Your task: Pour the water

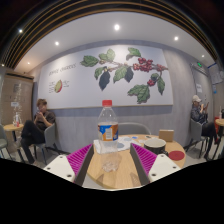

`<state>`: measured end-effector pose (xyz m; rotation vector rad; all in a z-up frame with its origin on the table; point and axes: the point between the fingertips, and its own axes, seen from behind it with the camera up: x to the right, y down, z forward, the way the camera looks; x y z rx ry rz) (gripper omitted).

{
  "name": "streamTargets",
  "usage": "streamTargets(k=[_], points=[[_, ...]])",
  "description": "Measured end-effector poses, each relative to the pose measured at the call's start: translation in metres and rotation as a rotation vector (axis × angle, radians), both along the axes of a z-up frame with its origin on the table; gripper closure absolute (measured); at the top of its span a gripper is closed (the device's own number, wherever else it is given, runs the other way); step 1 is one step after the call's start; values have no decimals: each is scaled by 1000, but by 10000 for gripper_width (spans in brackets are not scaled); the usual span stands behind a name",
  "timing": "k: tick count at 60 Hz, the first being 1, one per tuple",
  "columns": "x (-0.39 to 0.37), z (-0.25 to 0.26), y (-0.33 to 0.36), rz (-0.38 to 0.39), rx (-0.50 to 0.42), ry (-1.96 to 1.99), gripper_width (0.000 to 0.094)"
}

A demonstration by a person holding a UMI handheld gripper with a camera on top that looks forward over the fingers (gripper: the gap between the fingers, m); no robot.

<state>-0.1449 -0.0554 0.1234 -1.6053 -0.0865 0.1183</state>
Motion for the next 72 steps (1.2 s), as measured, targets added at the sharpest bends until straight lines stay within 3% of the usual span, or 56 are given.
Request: streamTargets(k=[22,24,25,36,46,63,69,70,72], points=[[-22,5,123,-78,6,-29,164],[-21,4,128,-87,5,-30,272],[-19,4,130,-99,5,-35,412],[-12,7,129,-125,43,0,609],[0,6,133,-146,27,164,621],[6,3,131,-25,-95,1186,621],[17,15,129,-41,-70,1477,592],[14,23,136,-76,-56,1520,592],[27,15,130,-55,-71,1642,577]])
